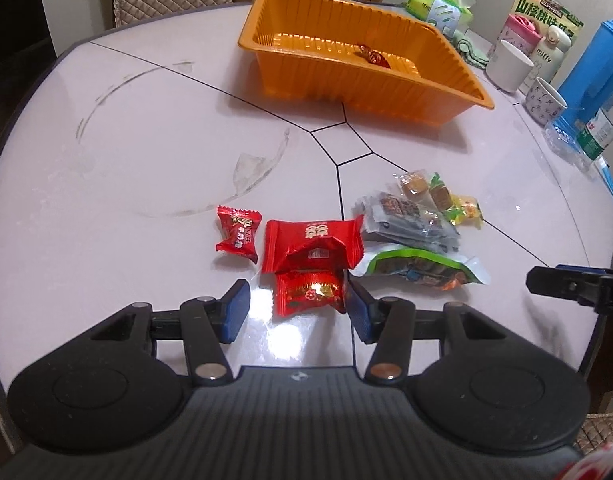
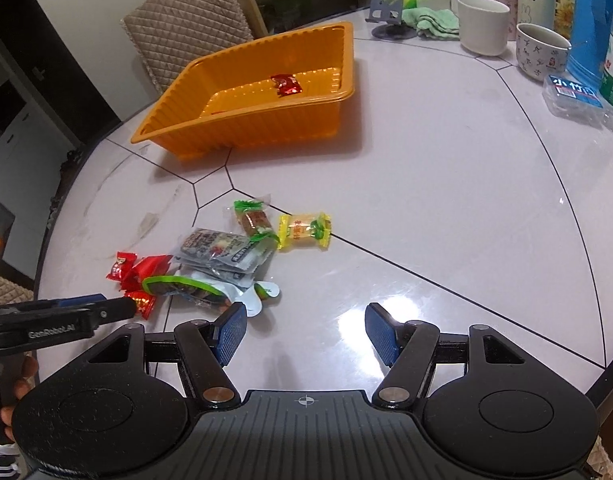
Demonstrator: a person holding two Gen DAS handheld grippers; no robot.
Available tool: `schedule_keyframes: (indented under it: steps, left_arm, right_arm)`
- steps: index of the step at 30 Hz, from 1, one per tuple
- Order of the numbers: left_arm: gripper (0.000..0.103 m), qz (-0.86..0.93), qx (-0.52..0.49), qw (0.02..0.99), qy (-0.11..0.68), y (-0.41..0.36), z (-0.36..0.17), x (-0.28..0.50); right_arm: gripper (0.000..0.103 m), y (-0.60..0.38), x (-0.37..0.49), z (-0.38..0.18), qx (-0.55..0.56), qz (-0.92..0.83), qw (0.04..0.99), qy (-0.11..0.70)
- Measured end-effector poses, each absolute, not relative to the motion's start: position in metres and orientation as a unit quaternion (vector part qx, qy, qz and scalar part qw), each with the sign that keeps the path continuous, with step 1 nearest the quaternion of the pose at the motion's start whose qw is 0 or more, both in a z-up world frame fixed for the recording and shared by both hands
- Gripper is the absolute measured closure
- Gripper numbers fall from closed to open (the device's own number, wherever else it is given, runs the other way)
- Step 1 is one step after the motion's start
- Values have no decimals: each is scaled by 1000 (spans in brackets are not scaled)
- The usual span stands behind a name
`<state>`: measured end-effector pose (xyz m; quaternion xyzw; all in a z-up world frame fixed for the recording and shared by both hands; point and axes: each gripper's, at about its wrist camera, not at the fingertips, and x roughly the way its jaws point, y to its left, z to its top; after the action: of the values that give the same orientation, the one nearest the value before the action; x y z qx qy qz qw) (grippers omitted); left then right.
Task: Organize snacks
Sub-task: 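Grasp a red candy with the left tool while the right tool grasps a green-wrapped snack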
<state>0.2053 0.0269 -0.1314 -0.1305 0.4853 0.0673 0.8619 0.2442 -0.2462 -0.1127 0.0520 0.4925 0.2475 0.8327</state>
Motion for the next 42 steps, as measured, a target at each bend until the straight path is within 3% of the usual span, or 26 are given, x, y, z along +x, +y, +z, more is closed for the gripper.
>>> schedule_keyframes:
  steps: [9, 14, 20, 38, 42]
  left_arm:
    - [60, 58, -132, 862, 486, 25, -143, 214]
    - [76, 45, -127, 861, 491, 19, -146, 215]
    - [83, 45, -131, 863, 486, 22, -145, 213]
    - [83, 72, -131, 884, 443, 38, -99, 194]
    - [83, 83, -137, 887, 434, 45, -90, 196]
  right_arm:
    - [37, -247, 250, -117, 52, 243, 830, 499]
    - [37, -246, 252, -119, 52, 243, 829, 502]
    - [37, -244, 254, -119, 49, 245, 828, 502]
    - [38, -226, 263, -113, 23, 301, 843, 444]
    - [52, -216, 268, -113, 2, 335, 844, 420]
